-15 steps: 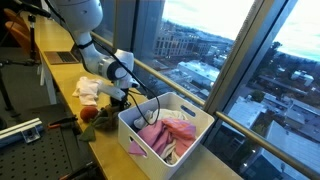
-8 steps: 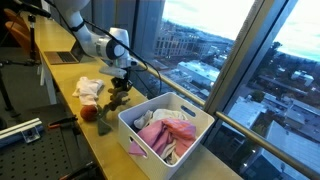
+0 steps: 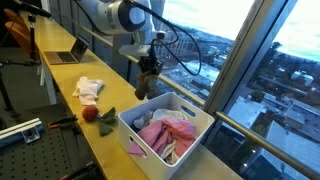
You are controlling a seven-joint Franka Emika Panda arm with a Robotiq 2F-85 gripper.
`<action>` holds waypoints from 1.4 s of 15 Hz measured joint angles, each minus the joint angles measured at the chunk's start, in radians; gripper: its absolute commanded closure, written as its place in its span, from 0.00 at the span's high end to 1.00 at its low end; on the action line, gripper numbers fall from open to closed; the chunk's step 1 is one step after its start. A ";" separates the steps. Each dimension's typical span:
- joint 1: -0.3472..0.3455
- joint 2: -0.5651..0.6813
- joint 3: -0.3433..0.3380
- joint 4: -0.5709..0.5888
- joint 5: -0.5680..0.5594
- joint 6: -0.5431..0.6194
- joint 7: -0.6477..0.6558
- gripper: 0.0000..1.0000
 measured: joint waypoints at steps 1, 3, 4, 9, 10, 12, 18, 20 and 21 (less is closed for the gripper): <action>-0.027 -0.036 -0.004 -0.004 0.000 -0.010 -0.006 0.03; -0.078 -0.092 -0.007 -0.004 0.000 -0.028 -0.021 0.03; -0.099 -0.108 -0.008 -0.003 0.000 -0.033 -0.027 0.03; -0.157 -0.106 -0.008 -0.003 0.002 -0.038 -0.034 0.10; -0.162 -0.099 -0.008 -0.002 0.005 -0.038 -0.034 0.38; -0.174 -0.087 -0.008 0.000 0.007 -0.038 -0.033 0.44; -0.193 -0.087 -0.008 0.013 0.005 -0.038 -0.026 0.88; -0.191 -0.088 -0.008 0.015 0.005 -0.038 -0.022 1.00; -0.190 -0.088 -0.007 0.017 0.005 -0.038 -0.021 1.00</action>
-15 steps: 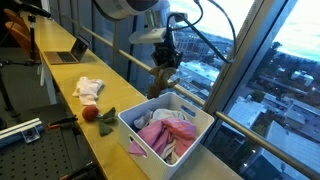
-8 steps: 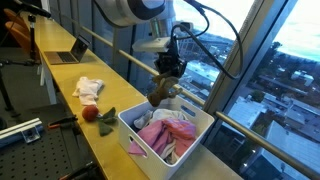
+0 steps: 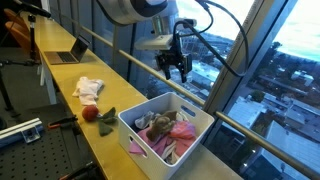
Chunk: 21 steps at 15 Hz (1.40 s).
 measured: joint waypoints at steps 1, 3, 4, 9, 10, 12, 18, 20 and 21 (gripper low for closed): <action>0.002 0.000 0.001 0.003 0.000 0.000 0.001 1.00; 0.007 0.000 0.006 0.005 0.000 0.000 0.002 1.00; 0.013 0.001 0.013 0.002 0.000 0.000 0.004 1.00; 0.078 0.068 0.072 -0.054 0.017 0.001 0.058 1.00; 0.090 0.094 0.086 -0.065 0.038 0.001 0.065 1.00; 0.113 0.146 0.110 -0.089 0.083 0.001 0.074 1.00; 0.204 0.234 0.160 -0.167 0.150 -0.003 0.154 1.00; 0.240 0.239 0.166 -0.184 0.152 -0.013 0.190 1.00; 0.256 0.242 0.166 -0.190 0.152 -0.017 0.204 1.00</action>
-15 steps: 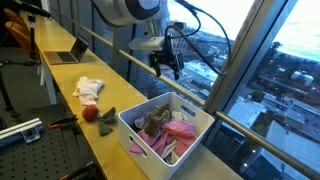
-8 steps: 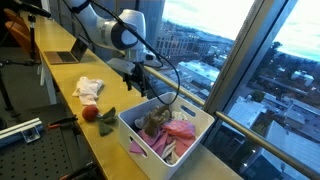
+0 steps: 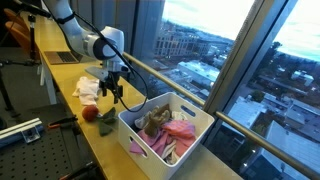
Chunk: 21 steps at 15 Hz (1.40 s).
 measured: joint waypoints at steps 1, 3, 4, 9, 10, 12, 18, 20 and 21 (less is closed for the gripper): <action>0.013 0.005 0.000 -0.004 0.000 -0.005 0.012 1.00; 0.027 0.019 0.000 -0.011 0.000 -0.013 0.028 1.00; 0.030 0.027 0.000 -0.013 0.000 -0.019 0.032 1.00; 0.031 0.077 0.000 -0.015 0.001 -0.043 0.040 1.00; 0.031 0.088 0.000 -0.014 0.004 -0.043 0.040 1.00; 0.031 0.113 0.001 -0.011 0.017 -0.043 0.039 1.00; 0.031 0.159 0.006 0.004 0.066 -0.043 0.038 1.00; 0.031 0.166 0.006 0.008 0.077 -0.043 0.037 1.00; 0.031 0.169 0.006 0.011 0.083 -0.044 0.037 1.00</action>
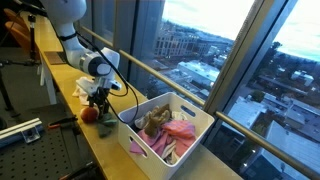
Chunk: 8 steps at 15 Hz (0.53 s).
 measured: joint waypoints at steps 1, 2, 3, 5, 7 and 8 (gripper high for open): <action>0.000 0.003 0.000 0.004 0.003 -0.003 0.000 1.00; -0.001 0.004 0.000 0.008 0.004 -0.010 0.000 1.00; -0.001 0.005 0.000 0.013 0.004 -0.021 0.000 1.00; -0.001 0.004 0.000 0.023 0.004 -0.046 0.000 1.00; -0.001 0.004 0.000 0.035 0.004 -0.079 0.000 1.00; -0.001 0.004 -0.001 0.042 0.004 -0.101 -0.001 1.00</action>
